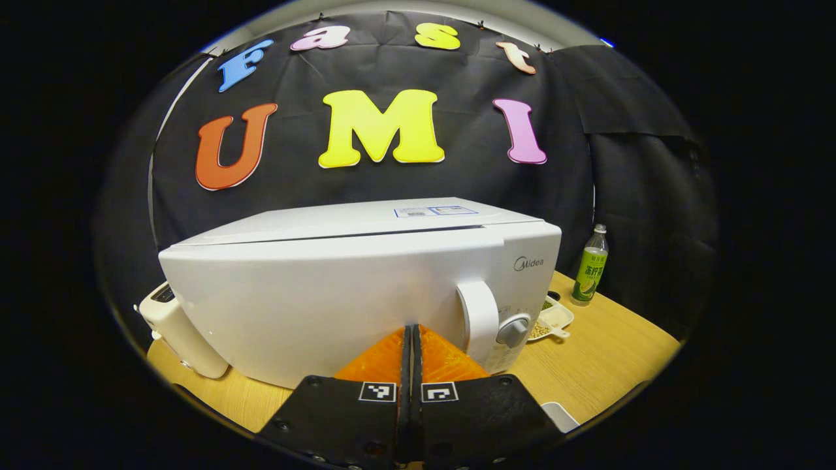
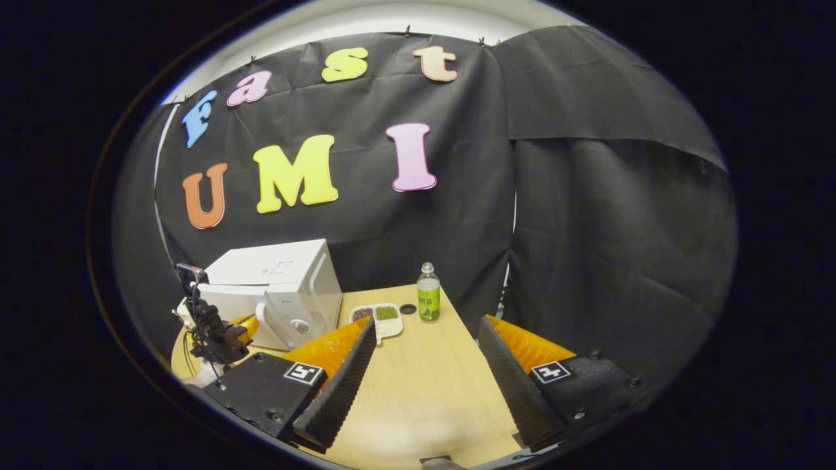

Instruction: Open the microwave oven with the left hand, put the food in, and close the microwave oven.

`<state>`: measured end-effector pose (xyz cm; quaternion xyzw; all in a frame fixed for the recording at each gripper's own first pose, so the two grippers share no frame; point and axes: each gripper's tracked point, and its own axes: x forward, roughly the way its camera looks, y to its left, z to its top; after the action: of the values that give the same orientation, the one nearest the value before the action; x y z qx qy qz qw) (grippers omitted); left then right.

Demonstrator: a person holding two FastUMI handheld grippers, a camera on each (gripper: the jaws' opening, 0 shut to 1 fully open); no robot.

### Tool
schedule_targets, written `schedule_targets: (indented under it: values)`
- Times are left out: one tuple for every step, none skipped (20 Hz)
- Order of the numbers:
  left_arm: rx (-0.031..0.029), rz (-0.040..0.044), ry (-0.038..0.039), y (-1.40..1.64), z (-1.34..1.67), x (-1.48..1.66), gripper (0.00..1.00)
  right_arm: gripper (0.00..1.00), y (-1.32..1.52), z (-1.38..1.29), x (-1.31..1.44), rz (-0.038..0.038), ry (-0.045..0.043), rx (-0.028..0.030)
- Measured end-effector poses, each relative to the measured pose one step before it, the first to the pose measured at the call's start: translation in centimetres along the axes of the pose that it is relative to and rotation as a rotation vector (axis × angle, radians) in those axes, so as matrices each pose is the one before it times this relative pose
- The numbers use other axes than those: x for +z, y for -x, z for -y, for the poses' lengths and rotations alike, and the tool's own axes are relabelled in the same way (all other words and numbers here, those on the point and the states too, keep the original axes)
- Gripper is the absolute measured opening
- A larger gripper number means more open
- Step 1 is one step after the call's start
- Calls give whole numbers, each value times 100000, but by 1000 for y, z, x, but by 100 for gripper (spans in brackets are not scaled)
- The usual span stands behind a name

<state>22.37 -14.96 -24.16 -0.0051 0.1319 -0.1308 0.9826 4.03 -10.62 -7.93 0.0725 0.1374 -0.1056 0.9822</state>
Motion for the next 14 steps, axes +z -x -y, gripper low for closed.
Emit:
schedule_targets:
  values:
    - [-517, -147, 191, -738, 283, 131, 0, 100, -106, -294, -48, -113, 340, 1101]
    - [1317, -2156, 1798, 207, 16, -417, 0, 92, -125, -222, -41, 120, 585, 1069]
    - [-74, 1144, 569, 272, 486, 302, 0, 92, -39, -242, 15, 95, 343, 860]
    - [-1425, -510, -192, -70, 409, -175, 0, 92, -148, -328, 26, 6, 159, 1366]
    - [1501, -424, -840, 216, -145, 10, 0, 92, -128, -382, -110, -211, 380, 1528]
    - [-283, 541, -185, 336, 144, 346, 0, 100, -179, -329, 33, 241, 524, 1313]
    - [404, 792, -261, 591, -46, 474, 0, 92, -116, -284, 157, 645, 337, 1345]
    - [630, 415, -405, 705, -175, 437, 0, 100, -92, -367, 245, 464, -70, 1551]
    - [1264, 370, -307, 897, -319, 426, 0, 92, -155, -532, -3, 409, -182, 2021]
    - [1308, 57, -183, 984, -358, 418, 0, 100, -180, -553, 85, 266, -64, 2175]
    - [1775, -84, -251, 1161, -540, 357, 0, 100, -99, -543, 18, 356, 150, 2308]
    - [1294, -167, -28, 1396, -458, 508, 0, 100, -213, -523, 94, 708, 278, 1984]
    - [646, 234, -44, 1405, -348, 550, 0, 100, -180, -553, 110, 757, 308, 1883]
    - [1016, -4, -223, 1306, -499, 446, 0, 100, -100, -558, 125, 490, -142, 1482]
